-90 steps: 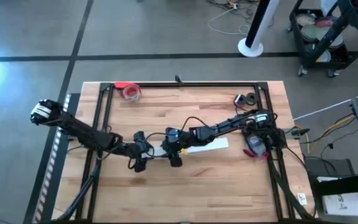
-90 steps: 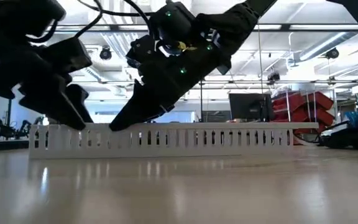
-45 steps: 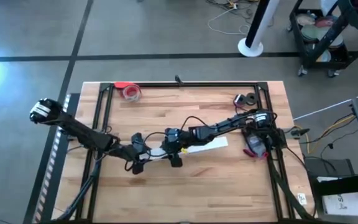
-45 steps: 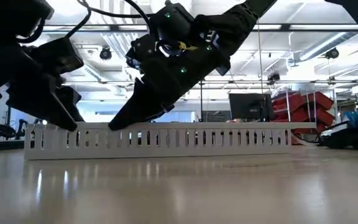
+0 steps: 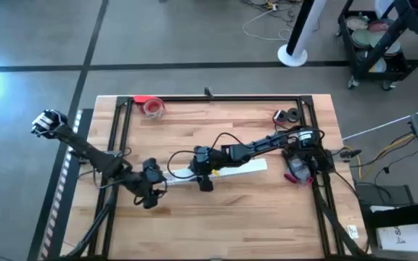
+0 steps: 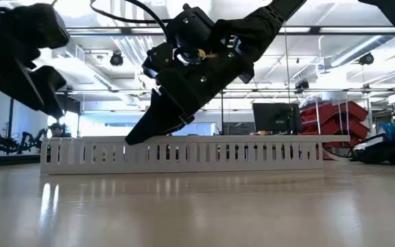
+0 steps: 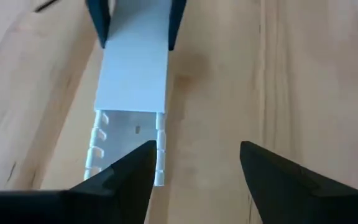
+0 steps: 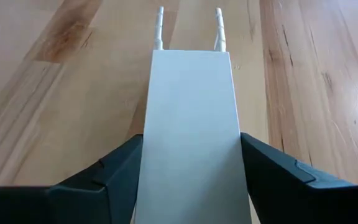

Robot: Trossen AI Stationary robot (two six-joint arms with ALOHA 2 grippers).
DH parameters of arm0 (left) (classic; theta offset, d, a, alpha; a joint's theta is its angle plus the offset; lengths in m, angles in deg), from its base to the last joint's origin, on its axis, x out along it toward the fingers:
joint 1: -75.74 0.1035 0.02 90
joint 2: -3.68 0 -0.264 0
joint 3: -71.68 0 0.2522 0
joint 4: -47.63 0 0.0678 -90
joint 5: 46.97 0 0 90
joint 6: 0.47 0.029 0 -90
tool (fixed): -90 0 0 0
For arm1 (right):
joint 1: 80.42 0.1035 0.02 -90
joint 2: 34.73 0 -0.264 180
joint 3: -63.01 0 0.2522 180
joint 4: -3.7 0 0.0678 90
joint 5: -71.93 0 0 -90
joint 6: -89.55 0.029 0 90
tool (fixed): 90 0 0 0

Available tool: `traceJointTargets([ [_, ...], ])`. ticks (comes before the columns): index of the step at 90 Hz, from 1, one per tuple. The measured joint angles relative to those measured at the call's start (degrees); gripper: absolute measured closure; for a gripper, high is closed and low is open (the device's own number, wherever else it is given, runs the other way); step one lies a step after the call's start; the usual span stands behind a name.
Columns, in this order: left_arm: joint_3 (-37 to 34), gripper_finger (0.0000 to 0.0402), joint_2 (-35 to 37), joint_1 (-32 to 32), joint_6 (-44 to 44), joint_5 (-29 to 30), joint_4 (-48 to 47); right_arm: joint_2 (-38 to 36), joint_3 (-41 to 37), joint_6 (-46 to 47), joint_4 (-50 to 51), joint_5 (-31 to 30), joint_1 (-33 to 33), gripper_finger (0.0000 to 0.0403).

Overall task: Ziptie cables
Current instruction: Close the white cable duct

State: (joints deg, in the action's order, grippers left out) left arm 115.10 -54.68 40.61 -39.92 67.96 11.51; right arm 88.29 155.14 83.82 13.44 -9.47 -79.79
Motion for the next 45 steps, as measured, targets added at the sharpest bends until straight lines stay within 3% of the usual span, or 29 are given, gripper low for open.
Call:
traceJointTargets([
  [24,0.97,0.0211,8.55,-5.83,-5.3,5.43,-4.98,0.0,-0.02,-0.18,-0.08,0.42,-0.25,0.0174],
  [45,-0.84,0.0211,11.99,-6.74,-18.74,-5.19,-19.85,0.0,-0.04,-0.01,-0.12,0.39,-0.23,0.0181],
])
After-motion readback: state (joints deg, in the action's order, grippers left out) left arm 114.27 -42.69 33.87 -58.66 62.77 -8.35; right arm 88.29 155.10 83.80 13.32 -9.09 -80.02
